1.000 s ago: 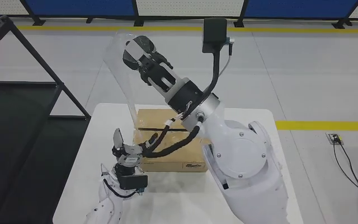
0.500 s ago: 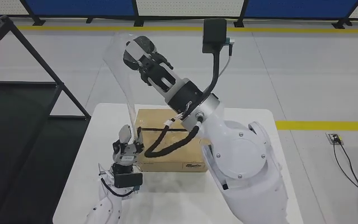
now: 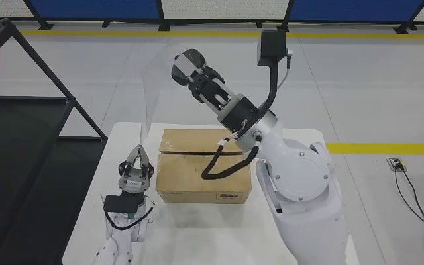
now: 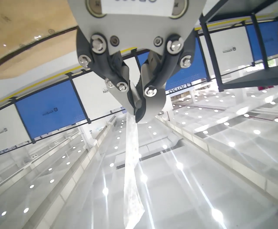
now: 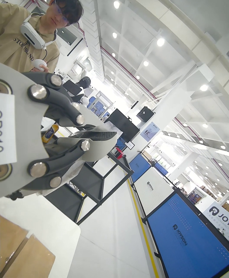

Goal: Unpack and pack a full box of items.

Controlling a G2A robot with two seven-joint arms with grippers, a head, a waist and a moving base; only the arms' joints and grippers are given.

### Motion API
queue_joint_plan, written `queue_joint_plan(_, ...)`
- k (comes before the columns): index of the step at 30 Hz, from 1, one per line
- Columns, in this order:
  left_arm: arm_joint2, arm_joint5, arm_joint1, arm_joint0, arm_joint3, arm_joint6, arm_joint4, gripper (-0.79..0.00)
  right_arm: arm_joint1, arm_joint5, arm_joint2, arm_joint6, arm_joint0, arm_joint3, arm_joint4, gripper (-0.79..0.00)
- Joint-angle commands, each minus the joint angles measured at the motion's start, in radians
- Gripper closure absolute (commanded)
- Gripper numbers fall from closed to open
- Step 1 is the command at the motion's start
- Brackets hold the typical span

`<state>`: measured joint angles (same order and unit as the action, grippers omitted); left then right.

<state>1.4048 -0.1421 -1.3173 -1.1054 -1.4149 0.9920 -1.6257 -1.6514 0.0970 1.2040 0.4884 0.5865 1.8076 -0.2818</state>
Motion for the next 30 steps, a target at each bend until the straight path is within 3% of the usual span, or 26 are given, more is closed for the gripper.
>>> queue_joint_plan(1, 0.026, 0.111, 0.009, -0.019, -0.027, -0.026, 0.013, 0.000, 0.008, -0.037, 0.024, 0.036, 0.019, 0.005, -0.010, 0.000)
queue_joint_plan(2, 0.041, 0.145, 0.013, -0.030, -0.041, -0.034, 0.023, 0.000, 0.012, -0.053, 0.037, 0.053, 0.028, 0.007, -0.016, 0.000)
queue_joint_plan(6, 0.086, 0.420, 0.032, -0.071, -0.102, -0.108, 0.105, 0.000, 0.028, -0.114, 0.088, 0.117, 0.061, 0.006, -0.026, 0.000)
queue_joint_plan(7, 0.101, 0.446, 0.035, -0.077, -0.112, -0.116, 0.121, 0.000, 0.031, -0.117, 0.102, 0.114, 0.068, 0.004, -0.032, 0.000)
queue_joint_plan(21, 0.100, 0.445, 0.034, -0.079, -0.113, -0.120, 0.125, 0.000, 0.033, -0.115, 0.112, 0.102, 0.078, 0.003, -0.036, 0.000)
queue_joint_plan(25, 0.099, 0.505, 0.030, -0.093, -0.147, -0.213, 0.300, 0.000, 0.044, -0.226, 0.125, 0.137, 0.095, 0.006, -0.027, 0.000)
queue_joint_plan(30, 0.138, 0.645, 0.033, -0.118, -0.195, -0.426, 0.592, 0.000, 0.067, -0.378, 0.179, 0.228, 0.114, 0.011, -0.056, 0.000)
